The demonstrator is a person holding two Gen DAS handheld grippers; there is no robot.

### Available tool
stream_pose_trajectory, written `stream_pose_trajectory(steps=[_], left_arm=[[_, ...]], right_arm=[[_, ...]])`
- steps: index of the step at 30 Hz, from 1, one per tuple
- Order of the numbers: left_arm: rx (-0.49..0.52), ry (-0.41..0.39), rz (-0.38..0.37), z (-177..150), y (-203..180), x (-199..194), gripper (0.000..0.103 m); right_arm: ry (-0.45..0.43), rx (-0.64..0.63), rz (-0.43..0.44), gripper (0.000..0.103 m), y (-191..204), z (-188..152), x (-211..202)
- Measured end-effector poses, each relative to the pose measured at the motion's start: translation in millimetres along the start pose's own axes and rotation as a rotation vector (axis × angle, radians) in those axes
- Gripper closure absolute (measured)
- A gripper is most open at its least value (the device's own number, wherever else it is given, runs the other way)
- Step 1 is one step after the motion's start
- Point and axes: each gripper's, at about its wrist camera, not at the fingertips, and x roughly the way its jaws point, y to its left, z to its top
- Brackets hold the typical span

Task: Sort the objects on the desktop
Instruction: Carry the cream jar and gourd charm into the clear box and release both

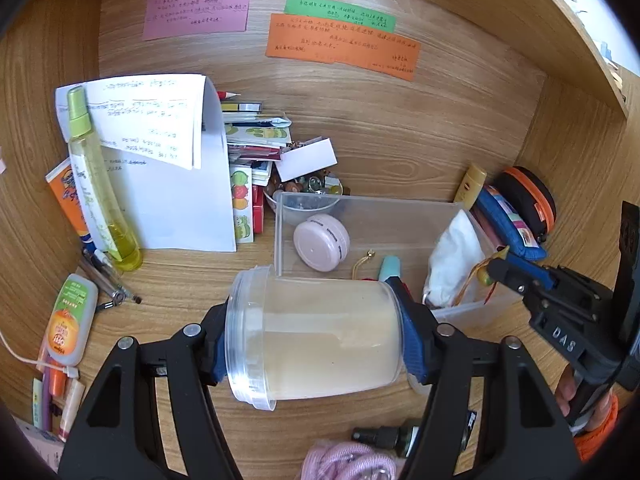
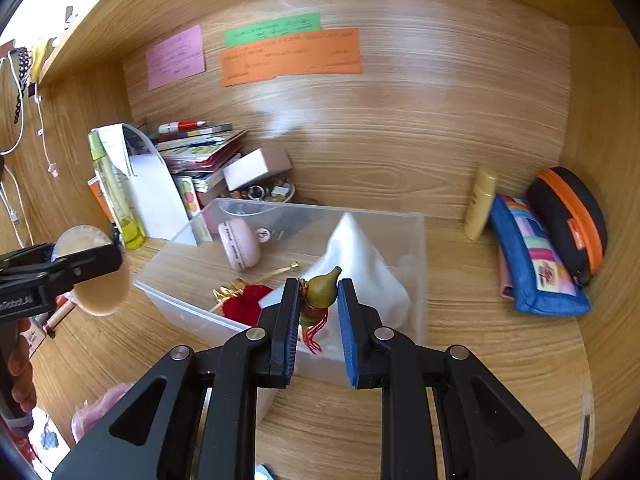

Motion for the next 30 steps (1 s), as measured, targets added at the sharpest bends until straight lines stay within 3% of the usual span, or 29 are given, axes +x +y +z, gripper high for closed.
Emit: stream_pose_trajectory(steps=[11, 30], left_arm=[[0.014, 0.04, -0.025, 12.6, -8.5, 27.8, 0.038], [0.076, 0.055, -0.01, 15.8, -28.7, 59.4, 0.038]], right_arm=[[0.044, -0.061, 0.028, 0.086, 21.0, 5.7, 26.3], [0.118, -0.076, 0.061, 0.086, 19.4, 2.1, 57.4]])
